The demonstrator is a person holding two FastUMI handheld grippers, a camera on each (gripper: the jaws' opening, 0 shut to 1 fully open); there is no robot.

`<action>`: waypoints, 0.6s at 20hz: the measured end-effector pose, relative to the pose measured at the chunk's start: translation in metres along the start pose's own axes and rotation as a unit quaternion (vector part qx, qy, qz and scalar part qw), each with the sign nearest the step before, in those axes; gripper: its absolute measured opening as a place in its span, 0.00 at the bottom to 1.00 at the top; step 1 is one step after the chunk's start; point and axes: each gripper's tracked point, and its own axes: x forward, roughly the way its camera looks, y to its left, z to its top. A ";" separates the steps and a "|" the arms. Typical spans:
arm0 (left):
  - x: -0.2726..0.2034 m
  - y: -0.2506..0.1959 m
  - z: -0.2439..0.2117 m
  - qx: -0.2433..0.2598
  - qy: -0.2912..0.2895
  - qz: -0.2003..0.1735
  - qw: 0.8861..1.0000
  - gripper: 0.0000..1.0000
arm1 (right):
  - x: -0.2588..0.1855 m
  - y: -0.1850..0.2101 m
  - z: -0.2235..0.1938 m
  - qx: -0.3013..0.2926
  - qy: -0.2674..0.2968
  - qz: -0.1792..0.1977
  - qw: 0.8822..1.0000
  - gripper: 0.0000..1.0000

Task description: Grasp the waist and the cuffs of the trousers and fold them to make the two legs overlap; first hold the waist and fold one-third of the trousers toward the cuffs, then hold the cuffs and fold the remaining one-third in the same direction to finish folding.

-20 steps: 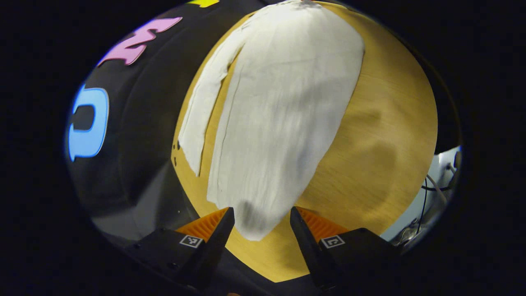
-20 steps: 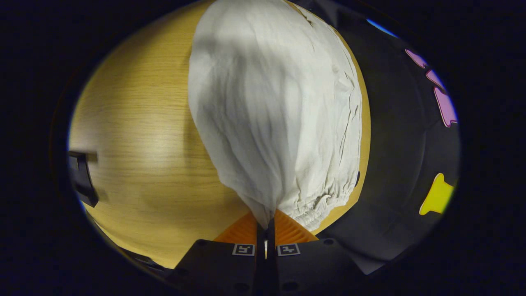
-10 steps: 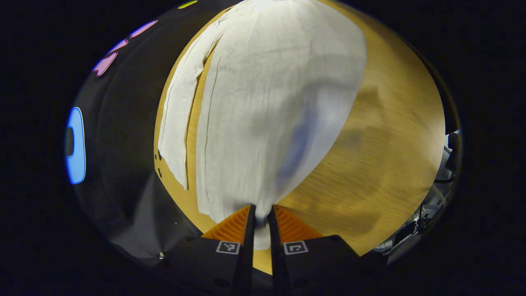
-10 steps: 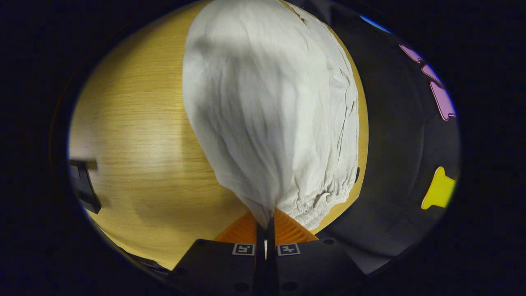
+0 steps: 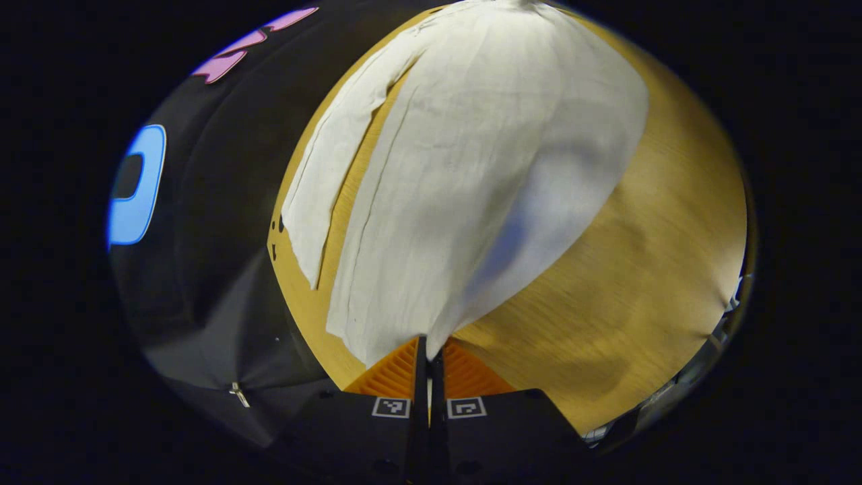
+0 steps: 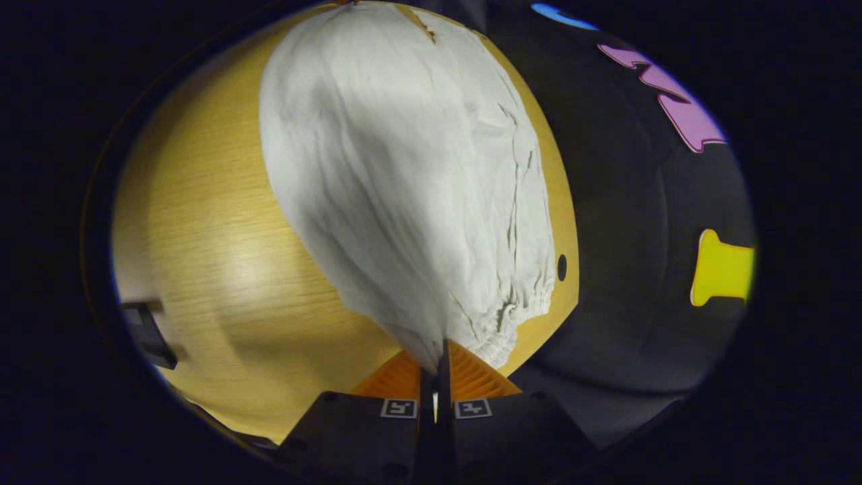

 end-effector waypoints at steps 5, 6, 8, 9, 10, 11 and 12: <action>-0.009 0.025 0.010 -0.044 0.001 0.048 0.998 0.06 | -0.012 -0.027 0.008 0.038 -0.014 -0.044 0.998 0.05; -0.009 0.030 0.012 -0.059 0.000 0.052 0.997 0.06 | -0.011 -0.033 0.010 0.046 -0.014 -0.050 0.998 0.05; -0.013 0.046 0.016 -0.087 -0.004 0.067 0.994 0.06 | -0.009 -0.045 0.015 0.066 -0.016 -0.057 0.996 0.05; -0.015 0.056 0.018 -0.103 -0.008 0.074 0.992 0.06 | -0.007 -0.049 0.018 0.077 -0.016 -0.055 0.995 0.05; -0.018 0.065 0.022 -0.122 -0.015 0.081 0.989 0.06 | -0.005 -0.054 0.020 0.088 -0.017 -0.056 0.994 0.05; -0.020 0.076 0.028 -0.141 -0.024 0.086 0.986 0.06 | -0.004 -0.062 0.024 0.100 -0.021 -0.061 0.993 0.05; -0.020 0.088 0.035 -0.158 -0.032 0.090 0.983 0.06 | -0.004 -0.070 0.028 0.115 -0.025 -0.065 0.991 0.05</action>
